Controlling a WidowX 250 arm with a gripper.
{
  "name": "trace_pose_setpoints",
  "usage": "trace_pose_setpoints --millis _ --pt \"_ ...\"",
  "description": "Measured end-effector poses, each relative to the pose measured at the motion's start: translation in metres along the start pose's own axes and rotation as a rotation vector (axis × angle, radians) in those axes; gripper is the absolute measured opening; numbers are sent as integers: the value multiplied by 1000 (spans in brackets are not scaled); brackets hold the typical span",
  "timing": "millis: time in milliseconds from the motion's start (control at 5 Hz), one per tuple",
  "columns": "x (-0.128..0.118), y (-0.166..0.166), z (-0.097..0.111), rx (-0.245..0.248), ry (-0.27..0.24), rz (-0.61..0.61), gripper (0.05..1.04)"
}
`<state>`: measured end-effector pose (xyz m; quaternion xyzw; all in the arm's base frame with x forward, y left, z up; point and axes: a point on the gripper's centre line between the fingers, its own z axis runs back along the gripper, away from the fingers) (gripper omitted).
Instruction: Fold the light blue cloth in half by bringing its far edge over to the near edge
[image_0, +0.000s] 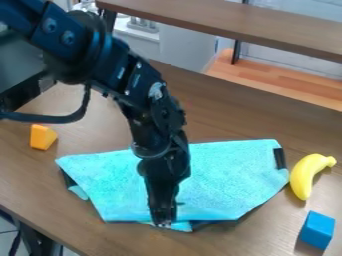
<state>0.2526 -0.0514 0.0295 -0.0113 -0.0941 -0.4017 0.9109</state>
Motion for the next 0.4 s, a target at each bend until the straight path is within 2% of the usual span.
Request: trace_pose_setpoints --millis 200,400 --pt "-4 10 9 -48 -14 44 1001" --pt "-4 25 59 -23 -118 103 1001"
